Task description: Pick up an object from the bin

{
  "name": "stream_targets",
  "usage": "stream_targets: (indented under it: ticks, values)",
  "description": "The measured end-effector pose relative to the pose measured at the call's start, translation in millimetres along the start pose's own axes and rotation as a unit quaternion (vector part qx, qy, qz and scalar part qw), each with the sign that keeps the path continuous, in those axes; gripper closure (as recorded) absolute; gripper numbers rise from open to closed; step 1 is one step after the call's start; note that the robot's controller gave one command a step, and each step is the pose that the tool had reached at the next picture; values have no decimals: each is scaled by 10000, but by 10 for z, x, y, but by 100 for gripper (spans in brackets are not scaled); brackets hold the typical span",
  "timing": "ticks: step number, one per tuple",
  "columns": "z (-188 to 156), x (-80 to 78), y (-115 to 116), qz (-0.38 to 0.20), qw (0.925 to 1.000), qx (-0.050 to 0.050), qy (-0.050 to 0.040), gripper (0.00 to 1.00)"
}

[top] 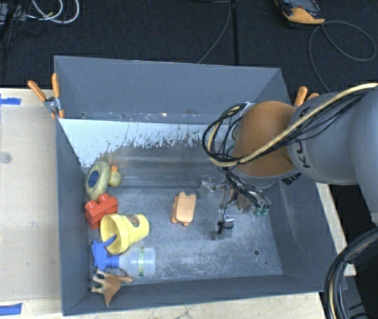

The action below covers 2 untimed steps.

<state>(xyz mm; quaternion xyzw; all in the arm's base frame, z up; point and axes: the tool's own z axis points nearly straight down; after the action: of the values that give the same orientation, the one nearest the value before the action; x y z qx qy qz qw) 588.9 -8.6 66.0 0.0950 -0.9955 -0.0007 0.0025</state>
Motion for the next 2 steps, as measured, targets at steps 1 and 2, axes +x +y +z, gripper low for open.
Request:
stream_targets:
  ticks: [1, 2]
  values:
    - [-42, -202, 282, -577, 9983, 20, -23, 0]
    - [-42, -333, 489, -51, 10000, -6, -9, 100]
